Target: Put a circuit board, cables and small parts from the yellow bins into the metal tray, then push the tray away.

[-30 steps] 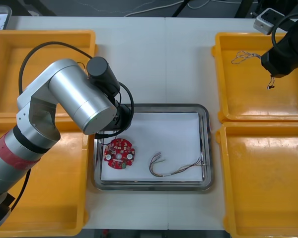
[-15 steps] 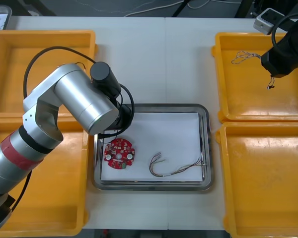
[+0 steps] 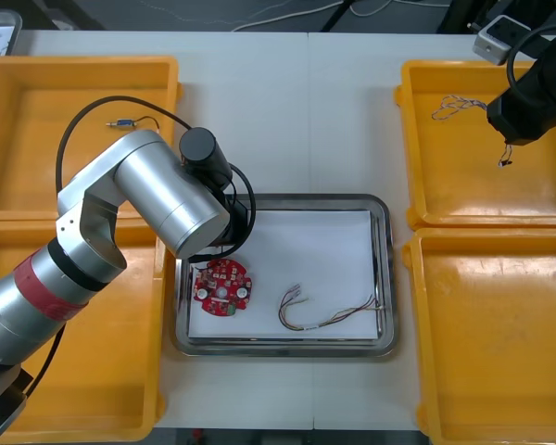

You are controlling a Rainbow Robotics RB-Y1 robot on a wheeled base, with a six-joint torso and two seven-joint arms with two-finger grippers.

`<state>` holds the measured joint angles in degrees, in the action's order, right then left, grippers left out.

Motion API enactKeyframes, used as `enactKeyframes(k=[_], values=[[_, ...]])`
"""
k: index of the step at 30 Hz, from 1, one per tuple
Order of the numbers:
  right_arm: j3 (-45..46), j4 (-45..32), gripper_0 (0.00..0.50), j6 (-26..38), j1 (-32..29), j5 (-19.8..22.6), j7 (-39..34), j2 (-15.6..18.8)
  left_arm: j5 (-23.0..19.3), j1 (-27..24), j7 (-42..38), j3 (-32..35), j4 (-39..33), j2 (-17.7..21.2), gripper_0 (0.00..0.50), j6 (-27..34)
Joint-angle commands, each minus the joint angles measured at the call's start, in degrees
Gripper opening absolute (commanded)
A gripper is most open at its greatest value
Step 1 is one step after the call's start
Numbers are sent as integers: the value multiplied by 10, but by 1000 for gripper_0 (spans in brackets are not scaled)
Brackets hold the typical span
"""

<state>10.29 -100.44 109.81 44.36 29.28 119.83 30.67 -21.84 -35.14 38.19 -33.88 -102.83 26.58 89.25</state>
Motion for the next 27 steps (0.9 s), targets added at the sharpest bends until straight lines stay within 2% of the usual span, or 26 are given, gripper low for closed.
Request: enactKeyframes(k=[1,2,4,5,6,8,10,11,12,17,21,27], values=[[-5,-20,0,2,-2,5,-7,20,6,6,-34,-8,-5,-14,0,-5],[-5,-20,0,2,-2,5,-7,20,6,6,-34,-8,-6,-14,8,-5],[-5,-20,0,2,-2,5,-7,20,7,6,-34,-8,-6,-14,71,-4],[-5,-20,0,2,-2,5,-7,20,7,5,-34,-8,-6,-14,127,-4],[-5,-20,0,2,-2,5,-7,20,7,6,-34,-8,-5,-14,162,-4],[-5,-20,0,2,-2,5,-7,20,7,6,-34,-8,-6,-14,188,-4],[-5,-20,0,2,-2,5,-7,20,7,6,-34,-8,-6,-14,256,-3],[-5,-20,0,2,-2,5,-7,20,7,6,-34,-8,-6,-14,308,-3],[-5,-20,0,2,-2,5,-7,20,7,6,-36,-8,-6,-14,331,-3],[-5,-20,0,2,-2,5,-7,20,6,5,-36,-1,-16,-14,389,1],[-5,-20,0,2,-2,5,-7,20,-2,4,-33,18,-35,-14,432,29],[-5,-20,0,2,-2,5,-7,20,-39,-9,-38,50,-66,-11,447,74]])
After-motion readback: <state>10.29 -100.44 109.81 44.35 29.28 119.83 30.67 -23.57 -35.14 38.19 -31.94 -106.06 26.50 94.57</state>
